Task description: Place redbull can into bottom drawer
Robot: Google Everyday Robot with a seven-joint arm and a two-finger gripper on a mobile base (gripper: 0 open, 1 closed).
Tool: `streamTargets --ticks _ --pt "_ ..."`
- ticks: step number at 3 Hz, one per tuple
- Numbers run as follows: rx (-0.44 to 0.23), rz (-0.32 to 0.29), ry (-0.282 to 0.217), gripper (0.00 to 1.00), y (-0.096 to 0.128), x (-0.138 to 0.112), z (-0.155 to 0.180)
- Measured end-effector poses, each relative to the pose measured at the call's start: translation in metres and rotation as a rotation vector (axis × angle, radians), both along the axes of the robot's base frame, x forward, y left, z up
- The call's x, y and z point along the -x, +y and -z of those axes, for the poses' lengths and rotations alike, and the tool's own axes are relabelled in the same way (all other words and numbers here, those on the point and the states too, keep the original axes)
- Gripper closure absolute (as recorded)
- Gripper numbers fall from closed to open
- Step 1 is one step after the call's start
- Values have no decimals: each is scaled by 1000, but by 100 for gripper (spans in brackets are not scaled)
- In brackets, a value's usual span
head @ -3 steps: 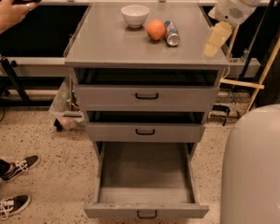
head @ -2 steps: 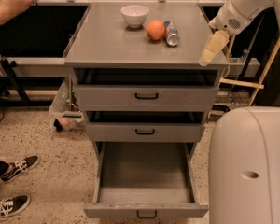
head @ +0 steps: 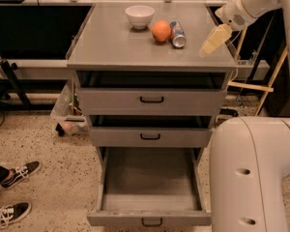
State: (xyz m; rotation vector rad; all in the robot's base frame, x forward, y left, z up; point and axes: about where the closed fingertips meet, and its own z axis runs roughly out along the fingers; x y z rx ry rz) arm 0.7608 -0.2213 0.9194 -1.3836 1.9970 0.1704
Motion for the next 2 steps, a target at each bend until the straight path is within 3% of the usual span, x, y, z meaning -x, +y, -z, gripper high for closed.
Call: streamTargets --ticks 1,2 --pt "0 0 0 0 0 0 0" --pt "-59 28 -52 0 7 -25 6"
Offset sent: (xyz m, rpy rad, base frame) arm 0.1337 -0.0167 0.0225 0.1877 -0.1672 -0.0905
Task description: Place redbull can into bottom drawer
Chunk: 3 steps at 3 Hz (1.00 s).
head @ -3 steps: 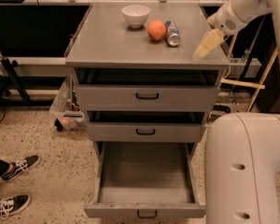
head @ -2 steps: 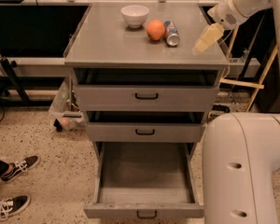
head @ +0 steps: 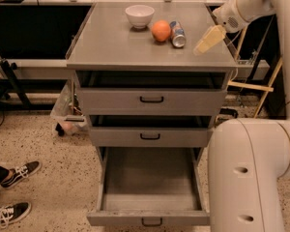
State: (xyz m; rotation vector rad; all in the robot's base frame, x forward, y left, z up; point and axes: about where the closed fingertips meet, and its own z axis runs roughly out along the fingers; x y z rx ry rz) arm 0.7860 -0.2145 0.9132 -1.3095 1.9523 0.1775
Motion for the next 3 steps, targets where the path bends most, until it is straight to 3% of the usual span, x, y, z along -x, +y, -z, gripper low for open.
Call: streamTargets --ticks 1,2,3 --pt "-86 35 -73 0 20 -33 -4" --pt "-203 86 -103 0 34 -58 -3" --pt "-211 94 -109 0 35 -61 -4"
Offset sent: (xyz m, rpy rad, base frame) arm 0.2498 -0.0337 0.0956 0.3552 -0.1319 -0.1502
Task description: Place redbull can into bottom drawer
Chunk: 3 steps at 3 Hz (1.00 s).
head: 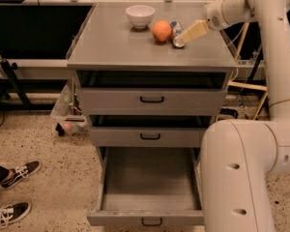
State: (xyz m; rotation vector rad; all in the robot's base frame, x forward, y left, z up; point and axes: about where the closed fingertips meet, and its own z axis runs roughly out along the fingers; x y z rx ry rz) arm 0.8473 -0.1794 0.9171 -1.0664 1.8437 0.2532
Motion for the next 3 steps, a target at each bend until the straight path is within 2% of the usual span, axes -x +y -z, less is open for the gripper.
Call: streamTargets --ticks 1,2,3 --pt "-71 49 3 0 -2 -17 15" --pt "-208 140 -15 0 12 -55 27" --pt "-207 139 -14 0 12 -55 27"
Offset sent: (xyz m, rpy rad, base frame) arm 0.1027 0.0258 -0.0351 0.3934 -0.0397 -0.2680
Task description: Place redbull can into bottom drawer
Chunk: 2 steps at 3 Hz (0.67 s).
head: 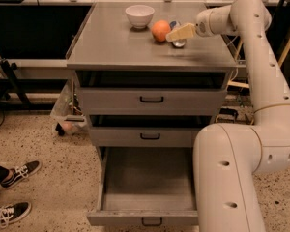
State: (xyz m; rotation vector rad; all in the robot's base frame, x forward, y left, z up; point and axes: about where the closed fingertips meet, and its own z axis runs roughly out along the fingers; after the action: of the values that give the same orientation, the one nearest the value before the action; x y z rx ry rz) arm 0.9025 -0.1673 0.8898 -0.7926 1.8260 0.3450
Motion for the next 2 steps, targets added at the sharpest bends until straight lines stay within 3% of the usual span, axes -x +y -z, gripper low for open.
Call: streamTargets --ticks 1,2 --pt "-14 49 38 0 -2 -12 22" --pt "-14 49 39 0 -2 -12 22"
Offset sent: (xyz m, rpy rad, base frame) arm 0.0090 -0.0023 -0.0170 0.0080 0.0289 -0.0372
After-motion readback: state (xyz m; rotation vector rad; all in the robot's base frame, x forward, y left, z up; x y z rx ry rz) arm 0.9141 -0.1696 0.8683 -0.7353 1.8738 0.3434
